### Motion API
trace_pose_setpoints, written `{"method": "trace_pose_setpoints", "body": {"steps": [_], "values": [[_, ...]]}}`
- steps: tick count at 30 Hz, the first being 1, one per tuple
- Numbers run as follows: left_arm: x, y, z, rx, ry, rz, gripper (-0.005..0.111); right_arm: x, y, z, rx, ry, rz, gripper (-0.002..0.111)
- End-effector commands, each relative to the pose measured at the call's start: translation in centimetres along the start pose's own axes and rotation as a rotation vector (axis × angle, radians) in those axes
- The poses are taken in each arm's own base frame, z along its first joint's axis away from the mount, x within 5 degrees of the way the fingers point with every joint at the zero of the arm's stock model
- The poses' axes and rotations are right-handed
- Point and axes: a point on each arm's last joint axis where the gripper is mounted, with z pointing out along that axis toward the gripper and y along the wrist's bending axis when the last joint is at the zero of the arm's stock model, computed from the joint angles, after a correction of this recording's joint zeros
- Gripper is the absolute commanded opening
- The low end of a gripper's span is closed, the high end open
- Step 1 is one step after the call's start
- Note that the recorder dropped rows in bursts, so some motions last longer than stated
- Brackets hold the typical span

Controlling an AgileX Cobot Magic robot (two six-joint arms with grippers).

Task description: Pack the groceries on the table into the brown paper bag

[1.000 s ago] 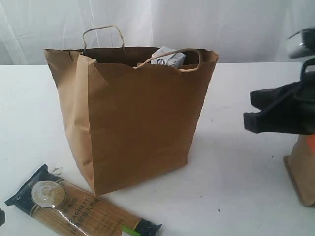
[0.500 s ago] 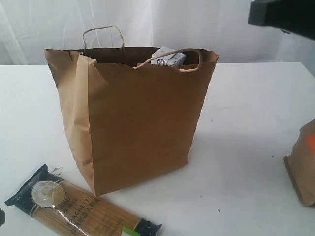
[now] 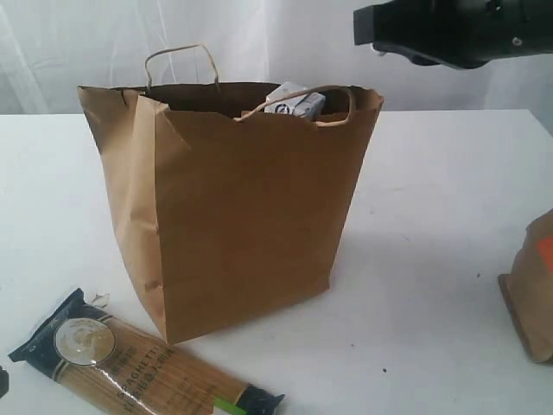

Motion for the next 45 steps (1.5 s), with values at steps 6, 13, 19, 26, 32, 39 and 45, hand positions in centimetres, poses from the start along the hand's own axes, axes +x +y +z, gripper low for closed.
{"method": "trace_pose_setpoints", "body": {"steps": [6,13,19,26,32,39,45], "values": [[0.1,0.0,0.0,0.004,-0.005,-0.009,0.000,0.6,1.3,0.1,-0.052,0.069,-0.054,0.000],[0.1,0.0,0.0,0.004,-0.005,-0.009,0.000,1.4,1.4,0.7,-0.064,0.145,-0.058,0.000],[0.1,0.0,0.0,0.004,-0.005,-0.009,0.000,1.3,1.3,1.8,-0.062,0.163,-0.079,0.000],[0.1,0.0,0.0,0.004,-0.005,-0.009,0.000,0.9,1.2,3.1,-0.051,0.168,-0.099,0.014],[0.1,0.0,0.0,0.004,-0.005,-0.009,0.000,0.5,1.2,2.1,-0.050,0.141,-0.109,0.051],[0.1,0.0,0.0,0.004,-0.005,-0.009,0.000,-1.0,1.3,-2.8,-0.010,0.045,-0.185,0.051],[0.1,0.0,0.0,0.004,-0.005,-0.009,0.000,-1.1,0.3,-8.1,0.113,0.029,-0.176,0.051]]}}
